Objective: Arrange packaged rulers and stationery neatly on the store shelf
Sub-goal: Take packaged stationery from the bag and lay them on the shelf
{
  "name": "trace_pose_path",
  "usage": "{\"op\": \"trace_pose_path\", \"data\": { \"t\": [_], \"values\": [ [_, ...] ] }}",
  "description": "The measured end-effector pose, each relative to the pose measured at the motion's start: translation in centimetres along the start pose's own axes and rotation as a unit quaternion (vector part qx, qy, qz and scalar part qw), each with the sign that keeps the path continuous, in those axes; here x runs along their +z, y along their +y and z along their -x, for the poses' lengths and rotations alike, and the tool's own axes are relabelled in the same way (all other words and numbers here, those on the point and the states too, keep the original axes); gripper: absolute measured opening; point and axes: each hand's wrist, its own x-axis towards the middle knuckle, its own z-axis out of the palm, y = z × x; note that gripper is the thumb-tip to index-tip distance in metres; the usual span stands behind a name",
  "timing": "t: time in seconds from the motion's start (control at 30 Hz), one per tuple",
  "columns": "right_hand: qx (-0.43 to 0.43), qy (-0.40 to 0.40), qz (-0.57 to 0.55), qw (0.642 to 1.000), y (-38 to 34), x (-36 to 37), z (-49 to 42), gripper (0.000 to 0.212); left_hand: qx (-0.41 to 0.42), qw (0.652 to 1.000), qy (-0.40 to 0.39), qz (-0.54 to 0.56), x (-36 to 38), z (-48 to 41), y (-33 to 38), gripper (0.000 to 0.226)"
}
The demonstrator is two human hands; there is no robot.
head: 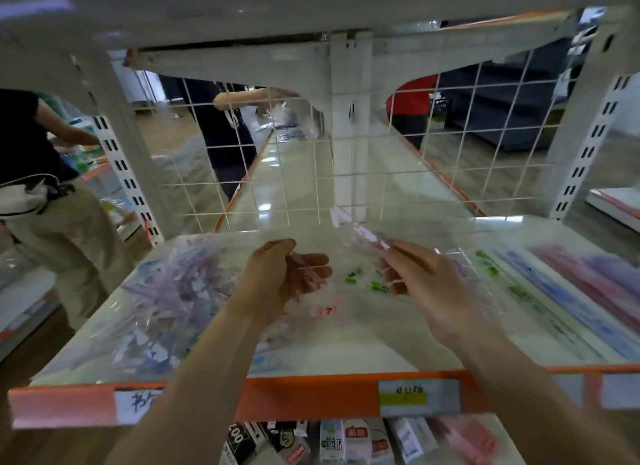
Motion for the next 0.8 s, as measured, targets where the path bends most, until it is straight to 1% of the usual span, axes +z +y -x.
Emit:
{"op": "trace_pose_path", "data": {
  "t": [0.1,0.13,0.2,0.27,0.37,0.43,0.57,0.63,0.7,0.73,0.8],
  "values": [
    [-0.04,0.019,0.04,0.998,0.7,-0.1,0.2,0.026,0.008,1.0,-0.003,0.013,0.1,0.2,-0.7,0.011],
    [-0.053,0.016,0.055,0.997,0.7,-0.1,0.2,0.028,0.008,1.0,-0.005,0.011,0.0,0.3,-0.9,0.013],
    [-0.074,0.004,0.07,0.995,0.6,0.0,0.4,0.032,0.011,1.0,-0.014,0.003,-0.2,0.4,-1.3,0.025],
    [-0.101,-0.011,0.097,0.99,0.6,0.1,0.4,0.036,0.037,0.999,-0.017,-0.023,-0.3,0.5,-1.5,0.029],
    [-0.12,-0.006,0.117,0.986,0.9,0.1,0.3,0.038,0.085,0.995,-0.014,-0.051,-0.2,0.8,-1.7,0.013],
    [-0.127,0.009,0.116,0.985,1.1,-0.1,0.2,0.038,0.097,0.994,-0.01,-0.057,-0.2,0.9,-1.7,0.006],
    [-0.123,0.013,0.102,0.987,1.1,0.0,0.1,0.039,0.099,0.993,-0.022,-0.063,-0.3,0.8,-1.8,0.008],
    [-0.129,0.002,0.136,0.982,1.3,0.1,0.1,0.033,0.095,0.993,-0.036,-0.067,-0.3,0.9,-1.9,0.011],
    [-0.161,-0.002,0.227,0.961,1.6,0.1,0.3,0.026,0.092,0.991,-0.059,-0.081,-0.2,1.1,-1.9,0.014],
    [-0.187,-0.003,0.292,0.938,1.7,0.0,0.4,0.025,0.091,0.99,-0.067,-0.089,-0.1,1.2,-2.0,0.014],
    [-0.238,-0.012,0.43,0.871,1.5,-0.3,0.8,0.025,0.088,0.989,-0.075,-0.095,0.0,1.4,-2.1,0.013]
  ]
}}
